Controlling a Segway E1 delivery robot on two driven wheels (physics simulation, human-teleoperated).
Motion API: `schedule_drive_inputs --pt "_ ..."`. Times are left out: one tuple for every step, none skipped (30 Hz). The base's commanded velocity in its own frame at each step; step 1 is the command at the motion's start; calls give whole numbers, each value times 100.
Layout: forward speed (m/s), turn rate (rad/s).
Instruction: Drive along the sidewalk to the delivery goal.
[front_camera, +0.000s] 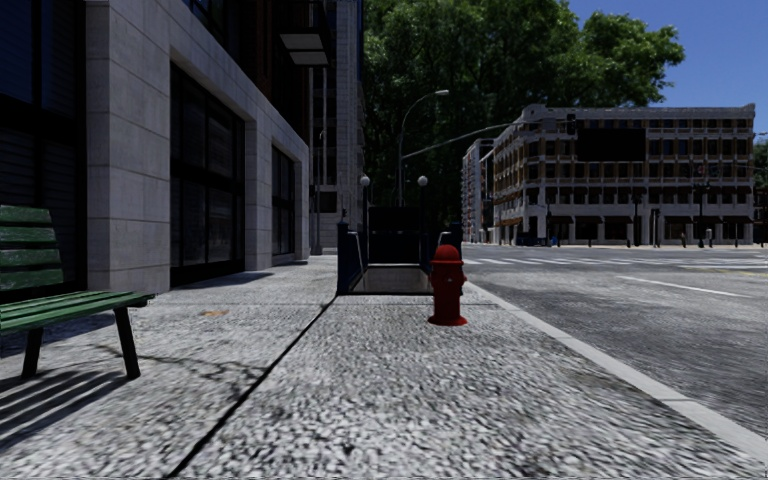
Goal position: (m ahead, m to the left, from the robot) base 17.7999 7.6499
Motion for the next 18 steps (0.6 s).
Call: schedule_drive_inputs --pt "179 43" --pt "179 43" --pt "179 43" --pt "179 43" --pt "179 43" --pt "179 43" --pt "179 43" --pt "179 36" --pt "179 26" --pt "179 22" --pt "179 19" --pt "179 17" --pt "179 14" --pt "179 13" --pt "179 13" --pt "179 13" --pt "179 22" --pt "179 26"
